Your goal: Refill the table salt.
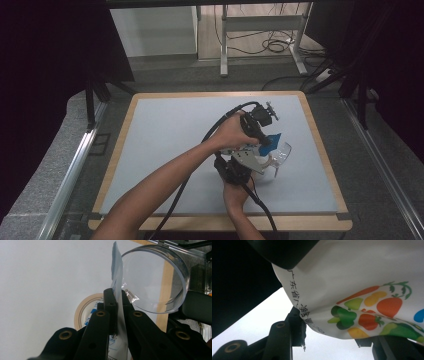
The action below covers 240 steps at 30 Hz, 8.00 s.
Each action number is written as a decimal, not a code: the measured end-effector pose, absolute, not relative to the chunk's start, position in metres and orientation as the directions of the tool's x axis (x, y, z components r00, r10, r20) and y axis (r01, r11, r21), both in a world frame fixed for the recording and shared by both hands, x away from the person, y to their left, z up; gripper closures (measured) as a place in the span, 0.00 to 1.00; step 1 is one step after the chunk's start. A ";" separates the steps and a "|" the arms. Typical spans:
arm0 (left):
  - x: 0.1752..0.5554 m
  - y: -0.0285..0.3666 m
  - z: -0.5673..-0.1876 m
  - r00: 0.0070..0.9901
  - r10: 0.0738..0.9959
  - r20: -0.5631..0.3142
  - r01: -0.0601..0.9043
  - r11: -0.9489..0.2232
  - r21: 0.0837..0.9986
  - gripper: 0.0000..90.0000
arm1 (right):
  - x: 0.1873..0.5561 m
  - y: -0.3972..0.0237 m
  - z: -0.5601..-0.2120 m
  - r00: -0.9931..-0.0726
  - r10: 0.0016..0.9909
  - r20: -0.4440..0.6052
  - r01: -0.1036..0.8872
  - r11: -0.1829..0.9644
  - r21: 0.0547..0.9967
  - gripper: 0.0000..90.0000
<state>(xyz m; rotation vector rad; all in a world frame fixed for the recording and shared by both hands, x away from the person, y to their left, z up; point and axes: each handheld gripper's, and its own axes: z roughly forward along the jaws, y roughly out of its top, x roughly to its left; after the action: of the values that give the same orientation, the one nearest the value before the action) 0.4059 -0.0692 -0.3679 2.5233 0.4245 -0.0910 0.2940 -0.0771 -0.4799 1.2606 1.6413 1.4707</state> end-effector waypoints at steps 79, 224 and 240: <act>0.409 -0.061 -0.367 0.942 0.298 -0.151 0.332 -0.773 0.541 1.00 | 0.297 -0.071 -0.493 -0.399 0.905 0.146 0.263 -0.040 0.964 0.54; 0.411 -0.076 -0.358 0.952 0.276 -0.131 0.304 -0.821 0.483 1.00 | 0.306 -0.062 -0.480 -0.346 0.901 0.263 0.297 -0.161 0.941 0.56; 0.412 -0.078 -0.360 0.952 0.274 -0.136 0.305 -0.822 0.482 1.00 | 0.307 -0.064 -0.480 -0.339 0.905 0.258 0.292 -0.159 0.943 0.56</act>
<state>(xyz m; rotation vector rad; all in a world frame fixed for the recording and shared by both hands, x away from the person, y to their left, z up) 0.4118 -0.0783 -0.3603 2.5872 0.4111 -0.0819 0.3065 -0.0636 -0.4795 1.3675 1.5894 1.5293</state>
